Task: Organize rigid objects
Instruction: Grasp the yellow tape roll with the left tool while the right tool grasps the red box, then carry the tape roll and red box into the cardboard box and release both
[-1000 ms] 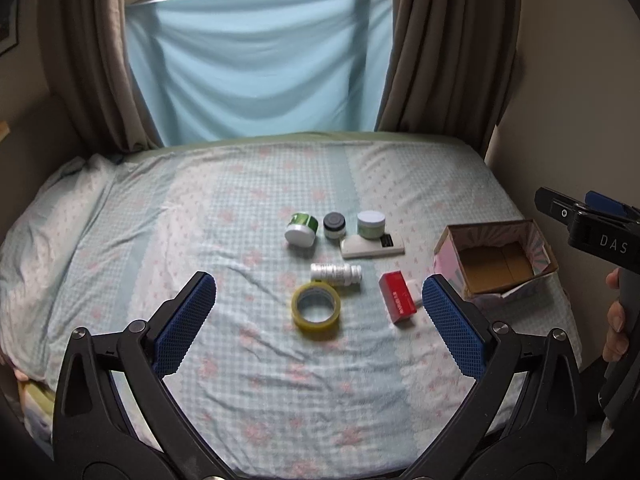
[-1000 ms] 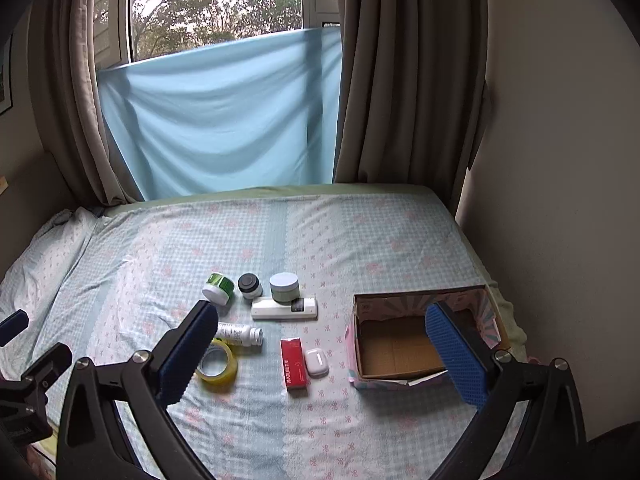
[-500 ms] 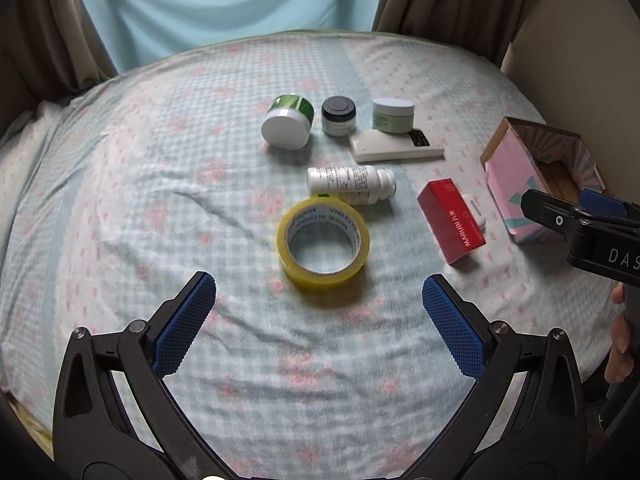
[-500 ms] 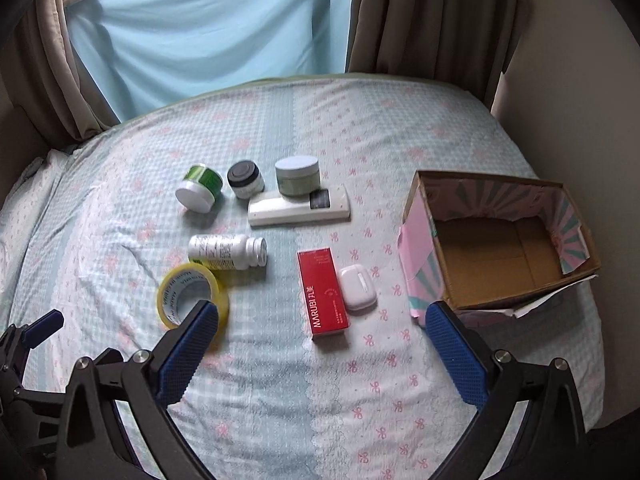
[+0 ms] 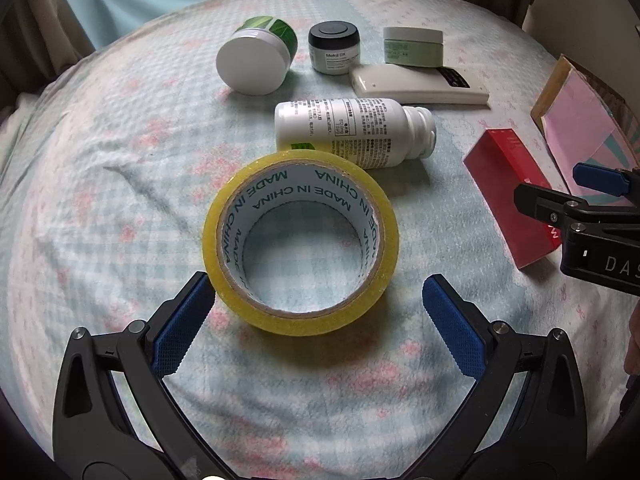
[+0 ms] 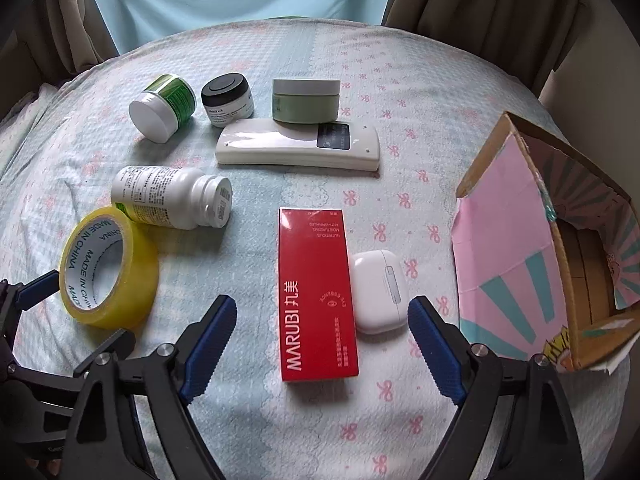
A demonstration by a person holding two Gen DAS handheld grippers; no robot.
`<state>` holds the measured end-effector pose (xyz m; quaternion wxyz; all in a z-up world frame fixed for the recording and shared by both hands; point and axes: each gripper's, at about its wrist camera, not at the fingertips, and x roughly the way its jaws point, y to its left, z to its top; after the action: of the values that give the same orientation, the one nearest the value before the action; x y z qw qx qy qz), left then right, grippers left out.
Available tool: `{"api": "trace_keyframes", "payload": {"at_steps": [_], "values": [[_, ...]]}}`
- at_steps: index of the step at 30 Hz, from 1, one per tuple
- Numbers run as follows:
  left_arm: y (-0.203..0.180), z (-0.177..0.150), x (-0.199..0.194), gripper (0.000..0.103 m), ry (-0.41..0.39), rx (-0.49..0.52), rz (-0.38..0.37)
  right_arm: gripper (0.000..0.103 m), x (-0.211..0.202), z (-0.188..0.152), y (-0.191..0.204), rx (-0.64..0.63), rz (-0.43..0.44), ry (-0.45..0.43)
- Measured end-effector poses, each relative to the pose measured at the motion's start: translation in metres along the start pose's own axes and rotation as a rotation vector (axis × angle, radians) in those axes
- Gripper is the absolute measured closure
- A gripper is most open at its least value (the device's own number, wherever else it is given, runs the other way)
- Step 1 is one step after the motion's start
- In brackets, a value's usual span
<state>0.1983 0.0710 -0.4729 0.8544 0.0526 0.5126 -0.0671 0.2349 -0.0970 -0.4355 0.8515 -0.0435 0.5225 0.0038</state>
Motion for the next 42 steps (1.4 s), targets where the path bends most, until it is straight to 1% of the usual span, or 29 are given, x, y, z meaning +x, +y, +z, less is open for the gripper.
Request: {"api": "trace_keyframes", "payload": {"at_steps": [1,2,5,8,13,16,17,18,19,27,32,37,42], "values": [[0.001,0.001,0.003,0.001,0.006,-0.006,0.002,0.021,0.003,0.003,-0.001,-0.002,0.002,0.005],[0.002,0.002,0.006,0.001,0.012,-0.013,-0.001,0.027,0.006,0.006,-0.001,-0.007,0.006,0.011],[0.005,0.006,0.016,0.001,0.037,-0.029,-0.003,0.034,0.015,0.013,0.003,-0.040,0.007,0.025],[0.007,0.012,0.023,0.001,0.046,-0.036,0.011,0.042,0.023,0.017,0.008,-0.065,0.021,0.044],[0.012,0.024,0.033,0.001,0.056,-0.078,0.021,0.049,0.036,0.021,0.011,-0.068,0.027,0.085],[0.013,0.030,0.036,0.001,0.065,-0.103,0.013,0.051,0.038,0.022,0.013,-0.080,0.021,0.088],[0.013,0.032,0.037,0.003,0.068,-0.107,0.009,0.057,0.039,0.022,0.014,-0.086,0.016,0.092],[0.013,0.033,0.038,0.006,0.072,-0.108,0.005,0.060,0.040,0.023,0.013,-0.093,0.011,0.096],[0.012,0.034,0.038,0.006,0.076,-0.105,0.010,0.062,0.041,0.025,0.013,-0.097,0.005,0.099],[0.011,0.034,0.036,0.006,0.080,-0.097,0.019,0.063,0.041,0.028,0.008,-0.077,0.015,0.109],[0.012,0.034,0.026,0.006,0.061,-0.110,0.024,0.063,0.038,0.027,0.006,-0.060,0.023,0.102],[0.015,0.033,0.002,0.006,0.023,-0.115,0.030,0.063,0.019,0.023,0.005,-0.037,0.029,0.070],[0.017,0.041,-0.040,0.006,-0.034,-0.114,0.016,0.064,-0.020,0.022,0.003,-0.010,0.039,0.020]]}}
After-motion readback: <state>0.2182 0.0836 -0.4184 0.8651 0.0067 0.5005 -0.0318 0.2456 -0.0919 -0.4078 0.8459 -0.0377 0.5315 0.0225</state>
